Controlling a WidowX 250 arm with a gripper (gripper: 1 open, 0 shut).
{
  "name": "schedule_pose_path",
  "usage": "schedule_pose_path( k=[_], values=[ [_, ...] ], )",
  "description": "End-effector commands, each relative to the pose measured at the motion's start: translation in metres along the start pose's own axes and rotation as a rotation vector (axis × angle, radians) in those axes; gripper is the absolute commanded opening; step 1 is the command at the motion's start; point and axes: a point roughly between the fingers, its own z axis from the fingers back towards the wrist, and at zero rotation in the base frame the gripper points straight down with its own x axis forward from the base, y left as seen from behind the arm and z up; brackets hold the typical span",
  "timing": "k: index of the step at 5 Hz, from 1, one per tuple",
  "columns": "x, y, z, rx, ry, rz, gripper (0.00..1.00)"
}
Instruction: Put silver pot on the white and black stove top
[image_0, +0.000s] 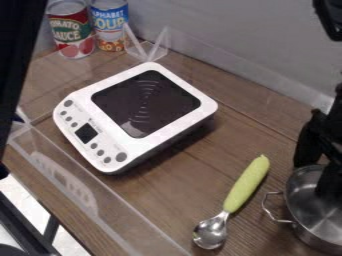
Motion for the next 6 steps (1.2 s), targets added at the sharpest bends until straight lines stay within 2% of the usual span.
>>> schedule_pose_path(
  k=[1,3,4,5,6],
  values=[
    [-0.003,-0.004,0.021,0.008,-0.052,0.033,1.00],
    [-0.020,0.007,0.032,-0.014,-0.060,0.085,1.00],
    [-0.023,0.014,0.031,-0.020,-0.066,0.102,1.00],
    [-0.024,0.018,0.029,-0.024,-0.074,0.110,0.00],
    [-0.012,0.014,0.029,-0.018,-0.055,0.043,1.00]
  ],
)
